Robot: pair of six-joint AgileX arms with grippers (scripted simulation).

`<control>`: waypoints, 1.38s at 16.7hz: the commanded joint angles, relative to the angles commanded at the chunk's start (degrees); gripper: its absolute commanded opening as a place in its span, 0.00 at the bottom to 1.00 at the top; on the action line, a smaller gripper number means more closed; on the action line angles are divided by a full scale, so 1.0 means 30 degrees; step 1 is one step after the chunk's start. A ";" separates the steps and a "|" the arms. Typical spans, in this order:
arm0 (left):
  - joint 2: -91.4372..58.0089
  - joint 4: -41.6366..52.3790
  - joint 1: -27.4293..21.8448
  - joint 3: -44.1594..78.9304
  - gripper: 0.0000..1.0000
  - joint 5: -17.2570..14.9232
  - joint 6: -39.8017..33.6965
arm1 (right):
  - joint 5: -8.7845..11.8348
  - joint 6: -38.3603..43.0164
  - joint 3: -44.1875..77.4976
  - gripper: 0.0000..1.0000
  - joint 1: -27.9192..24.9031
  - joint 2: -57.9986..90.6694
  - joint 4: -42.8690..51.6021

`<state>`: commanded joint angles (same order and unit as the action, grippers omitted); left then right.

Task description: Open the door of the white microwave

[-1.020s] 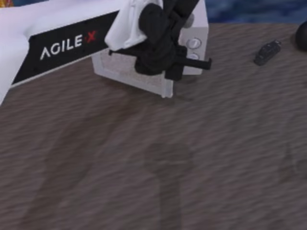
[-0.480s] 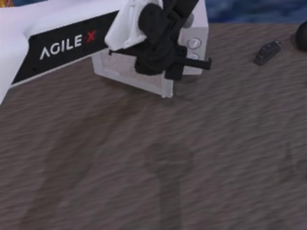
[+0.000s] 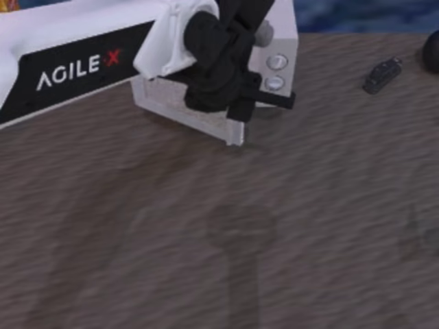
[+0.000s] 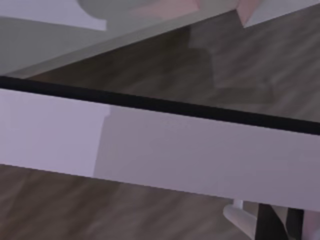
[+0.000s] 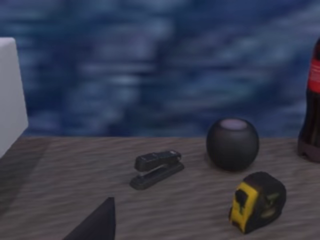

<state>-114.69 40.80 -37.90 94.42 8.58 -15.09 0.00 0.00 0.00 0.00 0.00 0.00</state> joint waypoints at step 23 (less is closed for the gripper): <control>0.0683 -0.0449 0.0202 -0.0899 0.00 -0.0400 0.0817 | 0.0000 0.0000 0.0000 1.00 0.0000 0.0000 0.0000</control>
<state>-112.65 39.45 -37.29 91.72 7.38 -12.64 0.00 0.00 0.00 0.00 0.00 0.00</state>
